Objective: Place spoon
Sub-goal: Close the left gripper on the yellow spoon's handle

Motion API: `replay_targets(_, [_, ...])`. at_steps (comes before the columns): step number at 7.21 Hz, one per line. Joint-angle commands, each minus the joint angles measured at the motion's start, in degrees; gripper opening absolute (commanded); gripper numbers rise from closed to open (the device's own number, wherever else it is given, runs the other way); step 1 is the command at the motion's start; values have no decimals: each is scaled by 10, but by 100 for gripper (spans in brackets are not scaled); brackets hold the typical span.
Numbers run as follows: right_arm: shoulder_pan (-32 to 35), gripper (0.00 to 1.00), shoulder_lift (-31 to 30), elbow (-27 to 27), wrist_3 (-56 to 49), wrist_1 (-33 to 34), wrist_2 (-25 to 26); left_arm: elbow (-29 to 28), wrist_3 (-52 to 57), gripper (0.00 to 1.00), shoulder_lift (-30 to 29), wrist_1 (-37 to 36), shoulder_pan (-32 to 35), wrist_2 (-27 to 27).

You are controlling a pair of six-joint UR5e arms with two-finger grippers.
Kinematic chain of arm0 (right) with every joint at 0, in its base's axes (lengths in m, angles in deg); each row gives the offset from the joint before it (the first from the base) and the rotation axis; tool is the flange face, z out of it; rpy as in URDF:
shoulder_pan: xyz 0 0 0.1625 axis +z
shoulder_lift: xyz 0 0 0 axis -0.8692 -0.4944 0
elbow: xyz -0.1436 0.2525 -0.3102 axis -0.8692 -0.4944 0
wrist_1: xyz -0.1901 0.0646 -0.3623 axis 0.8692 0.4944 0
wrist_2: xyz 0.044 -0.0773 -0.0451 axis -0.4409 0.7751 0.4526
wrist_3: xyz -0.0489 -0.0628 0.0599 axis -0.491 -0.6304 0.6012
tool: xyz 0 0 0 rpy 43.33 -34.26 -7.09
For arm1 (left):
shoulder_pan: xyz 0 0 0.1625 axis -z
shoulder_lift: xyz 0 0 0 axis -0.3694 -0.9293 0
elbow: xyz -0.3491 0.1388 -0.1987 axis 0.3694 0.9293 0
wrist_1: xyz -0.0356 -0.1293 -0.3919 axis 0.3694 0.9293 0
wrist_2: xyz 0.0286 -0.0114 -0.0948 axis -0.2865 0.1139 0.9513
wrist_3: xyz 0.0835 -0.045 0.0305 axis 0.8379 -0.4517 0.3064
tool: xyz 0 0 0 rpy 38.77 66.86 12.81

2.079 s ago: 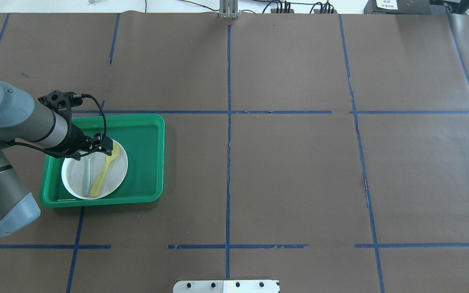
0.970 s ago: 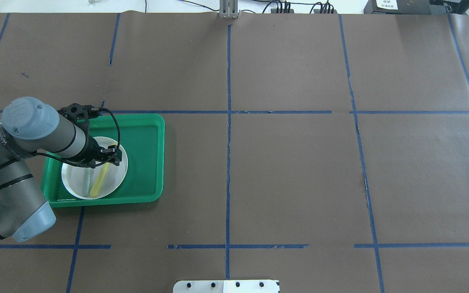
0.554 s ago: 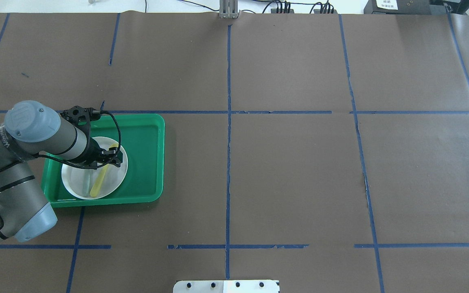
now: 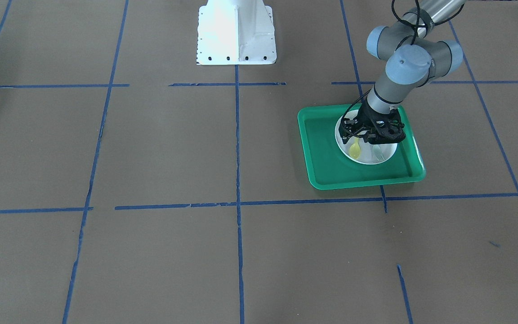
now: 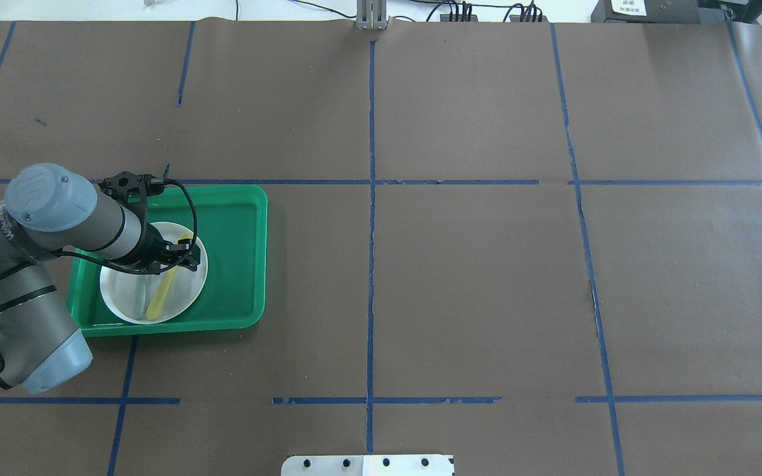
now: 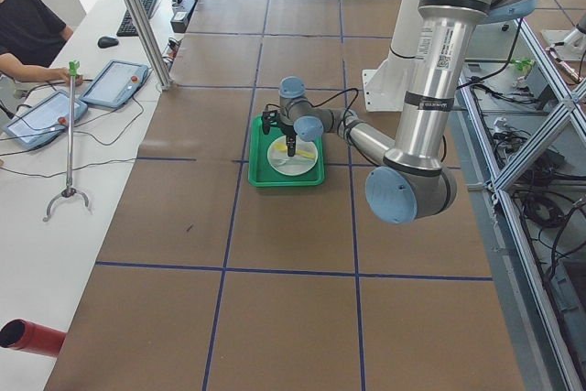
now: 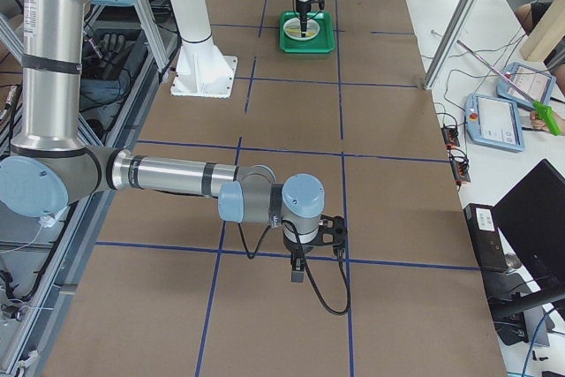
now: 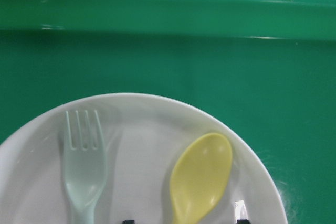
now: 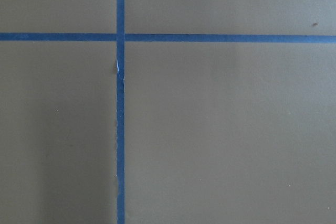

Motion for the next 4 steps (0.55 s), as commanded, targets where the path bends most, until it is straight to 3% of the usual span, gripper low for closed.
replay_targets(1, [0, 100, 0, 0, 0, 0, 0, -1, -1, 68, 2, -1, 0, 0])
replay_targets(2, [0, 100, 0, 0, 0, 0, 0, -1, -1, 66, 2, -1, 0, 0])
replay_targets(4, [0, 100, 0, 0, 0, 0, 0, 1, 0, 42, 2, -1, 0, 0])
